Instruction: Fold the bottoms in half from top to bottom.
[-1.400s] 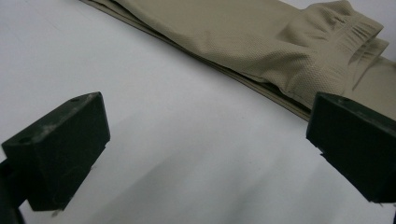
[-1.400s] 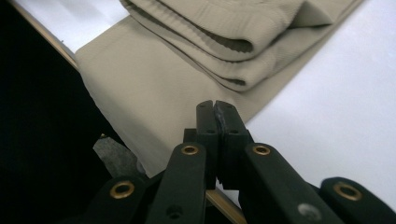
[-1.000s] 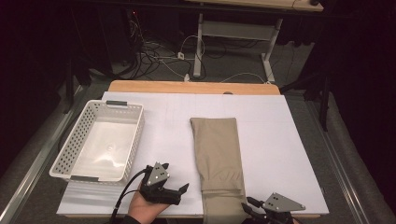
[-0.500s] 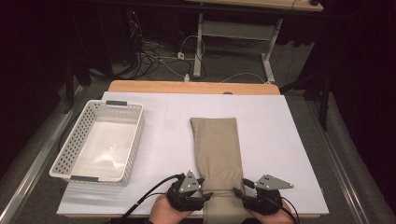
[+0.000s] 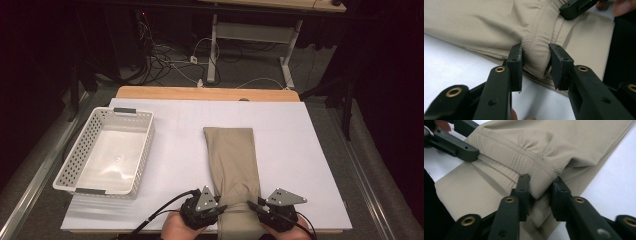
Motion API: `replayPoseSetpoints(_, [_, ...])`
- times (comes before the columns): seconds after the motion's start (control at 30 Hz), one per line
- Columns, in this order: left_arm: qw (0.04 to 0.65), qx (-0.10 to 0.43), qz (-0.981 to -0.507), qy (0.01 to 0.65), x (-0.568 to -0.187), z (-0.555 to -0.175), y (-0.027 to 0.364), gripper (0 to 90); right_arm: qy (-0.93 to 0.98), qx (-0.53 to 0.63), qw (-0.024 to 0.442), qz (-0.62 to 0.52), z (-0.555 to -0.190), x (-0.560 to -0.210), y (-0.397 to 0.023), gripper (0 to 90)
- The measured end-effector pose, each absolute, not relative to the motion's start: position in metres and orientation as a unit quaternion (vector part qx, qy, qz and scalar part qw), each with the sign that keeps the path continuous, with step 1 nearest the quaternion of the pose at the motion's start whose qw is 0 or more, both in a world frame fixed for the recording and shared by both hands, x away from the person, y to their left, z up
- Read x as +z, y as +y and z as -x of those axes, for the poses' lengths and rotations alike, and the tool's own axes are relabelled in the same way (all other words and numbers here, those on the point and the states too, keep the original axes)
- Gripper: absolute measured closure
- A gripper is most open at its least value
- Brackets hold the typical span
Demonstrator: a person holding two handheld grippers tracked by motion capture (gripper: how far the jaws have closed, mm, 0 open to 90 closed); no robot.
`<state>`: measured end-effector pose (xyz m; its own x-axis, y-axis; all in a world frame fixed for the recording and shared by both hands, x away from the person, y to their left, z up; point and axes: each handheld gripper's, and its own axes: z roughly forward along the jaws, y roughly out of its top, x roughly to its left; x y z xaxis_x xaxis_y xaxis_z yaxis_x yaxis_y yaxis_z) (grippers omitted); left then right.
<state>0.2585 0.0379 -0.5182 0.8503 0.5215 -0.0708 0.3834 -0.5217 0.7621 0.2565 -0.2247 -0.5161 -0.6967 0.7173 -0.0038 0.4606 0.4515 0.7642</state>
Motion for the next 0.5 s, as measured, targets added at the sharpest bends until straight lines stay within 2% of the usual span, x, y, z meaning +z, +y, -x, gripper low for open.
replayPoseSetpoints(0.5, [0.435,0.064,-0.862,0.251,-0.501,-0.240,0.035,63.1,0.826,0.419,0.170,-0.338,-0.234,-0.499,-0.235,76.8])
